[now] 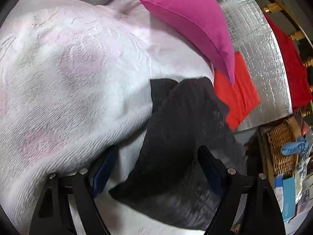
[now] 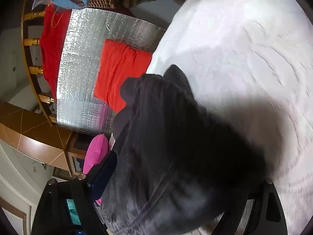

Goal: Fold large clothes

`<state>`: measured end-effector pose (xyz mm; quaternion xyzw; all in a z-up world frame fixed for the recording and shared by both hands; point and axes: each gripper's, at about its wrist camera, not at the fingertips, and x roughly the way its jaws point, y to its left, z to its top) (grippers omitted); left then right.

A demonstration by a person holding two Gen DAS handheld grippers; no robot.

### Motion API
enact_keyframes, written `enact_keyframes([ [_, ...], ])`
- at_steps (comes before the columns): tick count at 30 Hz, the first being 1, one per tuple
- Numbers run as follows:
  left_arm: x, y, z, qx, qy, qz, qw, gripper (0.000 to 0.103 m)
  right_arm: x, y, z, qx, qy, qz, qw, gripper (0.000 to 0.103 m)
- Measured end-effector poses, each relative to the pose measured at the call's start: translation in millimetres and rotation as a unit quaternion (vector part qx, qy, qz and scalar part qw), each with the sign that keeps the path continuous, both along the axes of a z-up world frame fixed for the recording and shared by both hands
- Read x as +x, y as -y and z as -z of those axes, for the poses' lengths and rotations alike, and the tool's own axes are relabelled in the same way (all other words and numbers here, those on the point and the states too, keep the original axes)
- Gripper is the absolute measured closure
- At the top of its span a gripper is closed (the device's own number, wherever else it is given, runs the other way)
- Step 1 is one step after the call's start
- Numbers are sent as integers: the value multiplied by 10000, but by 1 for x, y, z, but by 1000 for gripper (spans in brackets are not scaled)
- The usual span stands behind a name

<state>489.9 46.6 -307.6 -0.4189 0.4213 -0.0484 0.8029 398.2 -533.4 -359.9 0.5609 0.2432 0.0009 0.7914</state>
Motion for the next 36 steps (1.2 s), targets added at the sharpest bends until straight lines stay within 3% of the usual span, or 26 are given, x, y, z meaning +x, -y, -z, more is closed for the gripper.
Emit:
enact_keyframes([
  [1, 2, 0, 0, 23, 37, -18, 10000, 20, 3, -1, -3, -138, 15, -23, 9999, 12],
  [2, 4, 2, 0, 92, 78, -24, 9999, 26, 6, -3, -6, -314, 6, -31, 9995, 20],
  [3, 6, 5, 0, 208, 79, 0, 9998, 33, 8, -4, -9, -454, -41, -37, 9990, 42],
  [4, 8, 6, 1, 254, 90, 54, 9996, 46, 11, -6, -10, -655, -194, -54, 9976, 53],
  [8, 9, 11, -3, 356, 269, 156, 9989, 71, 9, -8, -13, -776, -296, -84, 9965, 63],
  [10, 7, 13, -11, 497, 360, 206, 9979, 77, 5, -10, -20, -899, -258, -74, 9956, 66],
  [22, -43, 1, -46, 645, 283, 475, 9964, 82, -60, -18, -45, -805, -293, -77, 9963, 68],
  [32, -122, -14, -43, 881, 249, 611, 9939, 84, -141, -20, -48, -537, -317, -5, 9981, 68],
  [36, -144, -18, -30, 901, 38, 661, 9937, 83, -167, -24, -39, -574, -440, -38, 9974, 68],
])
